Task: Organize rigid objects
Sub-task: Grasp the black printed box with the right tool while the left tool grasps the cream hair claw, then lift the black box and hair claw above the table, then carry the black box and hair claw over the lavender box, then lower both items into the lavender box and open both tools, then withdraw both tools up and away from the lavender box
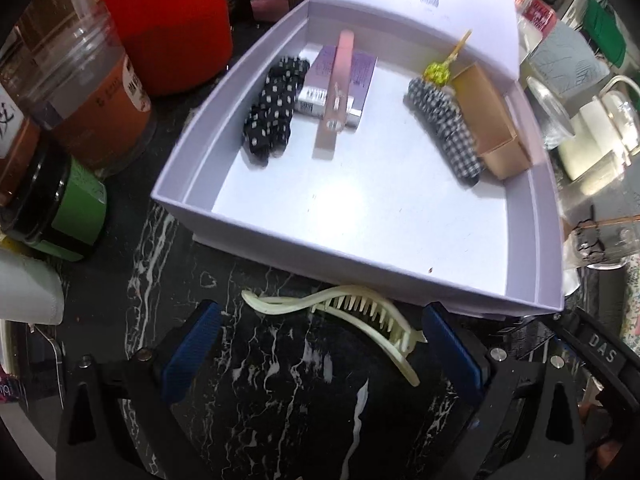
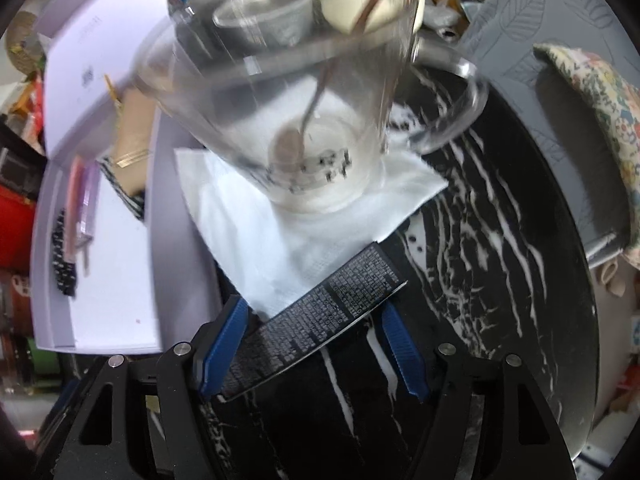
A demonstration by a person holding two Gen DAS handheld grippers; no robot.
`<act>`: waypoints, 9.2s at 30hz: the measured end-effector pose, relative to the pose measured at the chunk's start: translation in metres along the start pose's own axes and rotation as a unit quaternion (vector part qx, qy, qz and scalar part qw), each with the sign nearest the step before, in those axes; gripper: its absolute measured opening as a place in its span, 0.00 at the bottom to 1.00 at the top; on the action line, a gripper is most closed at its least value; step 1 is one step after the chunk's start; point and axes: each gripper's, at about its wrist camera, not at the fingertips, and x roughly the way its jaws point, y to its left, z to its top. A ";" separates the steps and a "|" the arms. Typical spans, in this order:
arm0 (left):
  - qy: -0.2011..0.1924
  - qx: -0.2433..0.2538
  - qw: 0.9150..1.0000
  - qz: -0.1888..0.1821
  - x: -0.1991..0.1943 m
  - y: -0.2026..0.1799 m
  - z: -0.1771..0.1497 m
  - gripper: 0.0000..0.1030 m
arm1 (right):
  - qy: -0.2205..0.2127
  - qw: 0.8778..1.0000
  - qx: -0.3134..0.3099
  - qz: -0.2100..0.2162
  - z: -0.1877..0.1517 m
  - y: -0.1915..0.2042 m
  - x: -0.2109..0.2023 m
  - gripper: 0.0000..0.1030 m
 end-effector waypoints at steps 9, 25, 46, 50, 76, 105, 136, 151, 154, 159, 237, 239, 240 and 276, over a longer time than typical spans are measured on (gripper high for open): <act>-0.013 0.039 0.999 0.020 -0.001 -0.002 -0.014 0.97 | -0.011 0.996 -0.080 -0.034 -0.016 0.008 0.000 0.54; -0.010 0.096 0.995 -0.018 -0.013 -0.007 -0.052 0.21 | -0.009 0.987 -0.159 -0.021 -0.077 -0.005 -0.014 0.25; 0.004 0.171 0.985 -0.031 -0.026 0.005 -0.095 0.20 | 0.005 0.978 -0.207 -0.001 -0.167 0.004 -0.034 0.25; 0.006 0.156 0.987 -0.045 -0.023 0.007 -0.086 0.20 | -0.001 0.976 -0.215 -0.014 -0.157 0.011 -0.026 0.25; 0.010 0.182 0.980 -0.084 -0.087 0.014 -0.108 0.20 | 0.037 0.976 -0.210 0.049 -0.149 0.004 -0.064 0.24; -0.022 0.213 0.970 -0.113 -0.157 -0.020 -0.070 0.20 | 0.015 0.971 -0.216 0.096 -0.130 0.015 -0.138 0.24; -0.097 0.197 0.968 -0.123 -0.173 -0.031 0.047 0.20 | -0.067 0.959 -0.246 0.122 -0.014 0.073 -0.176 0.24; -0.071 0.180 0.975 -0.112 -0.121 -0.026 0.085 0.20 | -0.063 0.959 -0.255 0.107 0.033 0.096 -0.139 0.24; -0.065 0.178 0.976 -0.106 -0.109 -0.023 0.089 0.20 | -0.061 0.959 -0.257 0.106 0.038 0.100 -0.128 0.24; -0.054 0.175 0.979 -0.093 -0.086 -0.017 0.094 0.20 | -0.056 0.958 -0.262 0.101 0.041 0.108 -0.112 0.24; -0.013 0.188 0.982 -0.012 -0.015 -0.031 0.101 0.79 | -0.006 0.963 -0.262 0.057 0.033 0.123 -0.020 0.40; -0.012 0.182 0.983 -0.012 -0.018 -0.027 0.101 0.79 | -0.009 0.963 -0.265 0.053 0.033 0.120 -0.024 0.40; -0.013 0.182 0.983 -0.010 -0.020 -0.026 0.100 0.79 | -0.010 0.963 -0.266 0.052 0.034 0.119 -0.025 0.40; -0.137 0.153 0.978 -0.036 -0.202 0.033 0.044 0.98 | -0.168 0.951 -0.253 0.053 -0.024 0.118 -0.197 0.60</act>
